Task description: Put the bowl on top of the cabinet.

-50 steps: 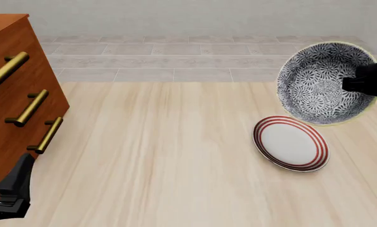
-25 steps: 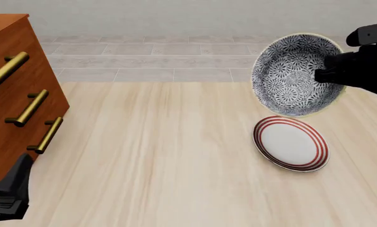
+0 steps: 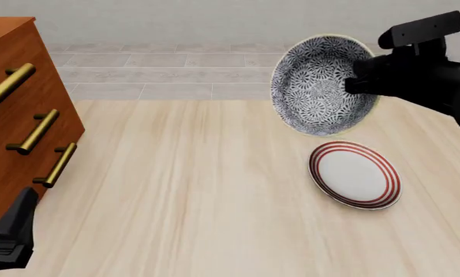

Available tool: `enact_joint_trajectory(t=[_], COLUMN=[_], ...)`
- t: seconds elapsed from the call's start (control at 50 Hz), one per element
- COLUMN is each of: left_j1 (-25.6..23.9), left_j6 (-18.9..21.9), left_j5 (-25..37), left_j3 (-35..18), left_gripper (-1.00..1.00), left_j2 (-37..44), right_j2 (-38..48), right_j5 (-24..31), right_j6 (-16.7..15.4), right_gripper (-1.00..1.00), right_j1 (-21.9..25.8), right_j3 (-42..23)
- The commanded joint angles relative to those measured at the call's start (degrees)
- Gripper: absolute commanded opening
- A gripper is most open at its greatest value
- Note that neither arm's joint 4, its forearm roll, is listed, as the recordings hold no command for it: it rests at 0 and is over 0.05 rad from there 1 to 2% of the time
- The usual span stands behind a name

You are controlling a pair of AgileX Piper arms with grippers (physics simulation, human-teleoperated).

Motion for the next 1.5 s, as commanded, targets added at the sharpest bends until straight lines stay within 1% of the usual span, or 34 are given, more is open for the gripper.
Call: enact_joint_trajectory(t=[0.02,0.22,0.52,0.72,1.12,1.5], left_j1=[-0.1,-0.4,-0.6,-0.8,-0.8,-1.0], left_j6=[-0.3,-0.5,-1.0,-1.1,-1.0,-1.0], left_j5=[-1.0,-1.2,-0.9,-1.1,0.1,0.0], left_j3=[0.1,0.1,0.1,0.1,0.0,0.0], left_gripper=[1.0,1.0,1.0,1.0,1.0,1.0], left_j2=[0.8,1.1,0.4,0.6,-0.8,-0.8], right_j2=[2.5,4.7,7.0,9.5,12.4,15.7], right_j5=[-1.2,-2.4,-3.1,-3.9,-4.2,-5.8], right_j6=[1.0,1.3,0.7,0.3,0.5,-0.4], right_gripper=[-1.0,-1.0,-1.0,-1.0,-1.0,-1.0], right_j1=[3.4,5.5,9.3,10.9,14.1,18.4], right_j3=[-2.2,-3.0,-4.4,-5.9,-8.9,-10.8])
